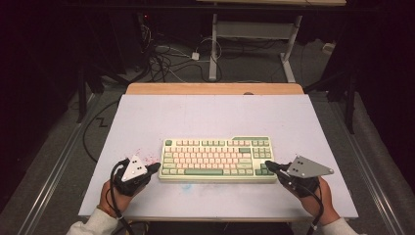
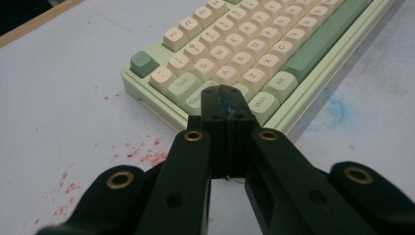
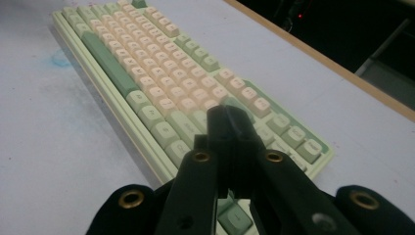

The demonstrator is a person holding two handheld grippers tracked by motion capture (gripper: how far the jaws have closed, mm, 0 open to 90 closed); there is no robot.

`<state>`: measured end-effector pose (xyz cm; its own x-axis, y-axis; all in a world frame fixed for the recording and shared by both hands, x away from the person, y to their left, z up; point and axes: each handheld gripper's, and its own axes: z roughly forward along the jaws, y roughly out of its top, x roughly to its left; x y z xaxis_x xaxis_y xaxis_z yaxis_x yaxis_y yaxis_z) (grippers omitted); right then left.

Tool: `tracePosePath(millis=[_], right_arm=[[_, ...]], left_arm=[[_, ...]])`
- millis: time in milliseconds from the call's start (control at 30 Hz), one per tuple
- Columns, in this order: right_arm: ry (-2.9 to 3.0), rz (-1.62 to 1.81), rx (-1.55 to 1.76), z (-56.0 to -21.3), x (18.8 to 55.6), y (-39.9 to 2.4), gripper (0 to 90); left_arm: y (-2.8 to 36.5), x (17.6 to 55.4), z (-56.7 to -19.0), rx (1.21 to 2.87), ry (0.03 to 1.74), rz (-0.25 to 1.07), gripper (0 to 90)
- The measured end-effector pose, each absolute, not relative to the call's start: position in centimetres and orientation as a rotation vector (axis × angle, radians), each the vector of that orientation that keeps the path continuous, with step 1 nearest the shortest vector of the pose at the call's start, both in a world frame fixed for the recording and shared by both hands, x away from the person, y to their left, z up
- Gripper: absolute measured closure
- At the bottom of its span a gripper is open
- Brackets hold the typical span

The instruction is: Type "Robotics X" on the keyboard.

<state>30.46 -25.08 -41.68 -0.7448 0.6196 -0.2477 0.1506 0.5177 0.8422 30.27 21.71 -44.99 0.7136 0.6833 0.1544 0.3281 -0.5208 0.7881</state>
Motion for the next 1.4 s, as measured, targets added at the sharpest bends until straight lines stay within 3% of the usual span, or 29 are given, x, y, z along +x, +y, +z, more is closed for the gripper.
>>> tracePosePath(millis=[600, 1400], right_arm=[[2.427, 0.992, 0.649, -44.0, 34.2, -19.9, 90.0], [2.459, 0.906, 0.700, -45.1, 34.9, -19.5, 90.0]], left_arm=[[21.3, 30.6, -45.3, 2.161, 0.755, 0.579, 87.5], [20.4, 31.3, -44.9, 2.183, 0.732, 0.568, 87.4]])
